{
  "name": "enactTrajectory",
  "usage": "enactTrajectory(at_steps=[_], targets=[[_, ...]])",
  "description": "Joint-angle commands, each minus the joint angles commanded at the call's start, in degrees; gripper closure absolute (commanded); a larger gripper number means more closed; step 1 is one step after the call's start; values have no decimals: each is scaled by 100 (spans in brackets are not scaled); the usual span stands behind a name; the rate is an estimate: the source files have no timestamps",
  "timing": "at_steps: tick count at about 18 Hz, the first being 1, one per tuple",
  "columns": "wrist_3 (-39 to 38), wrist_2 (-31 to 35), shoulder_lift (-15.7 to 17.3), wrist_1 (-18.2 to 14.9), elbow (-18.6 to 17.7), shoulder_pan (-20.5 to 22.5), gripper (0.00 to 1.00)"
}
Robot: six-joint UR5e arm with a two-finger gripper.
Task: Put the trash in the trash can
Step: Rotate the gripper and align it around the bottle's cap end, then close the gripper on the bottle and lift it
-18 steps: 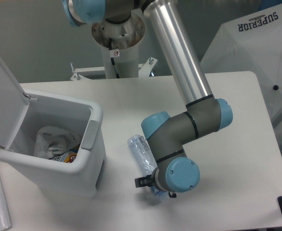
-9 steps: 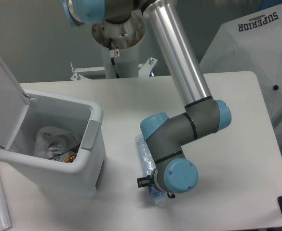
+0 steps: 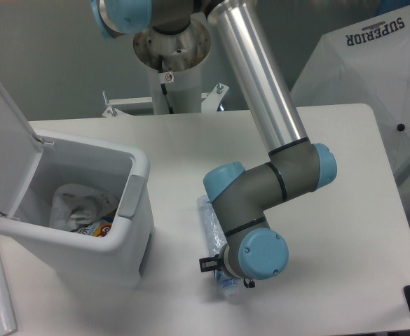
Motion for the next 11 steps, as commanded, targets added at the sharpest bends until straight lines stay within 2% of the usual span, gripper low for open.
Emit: enactTrajectory(at_steps=[5, 11], targets=[[97, -35, 254, 44, 9, 18, 49], [106, -210, 518, 790, 0, 18, 49]])
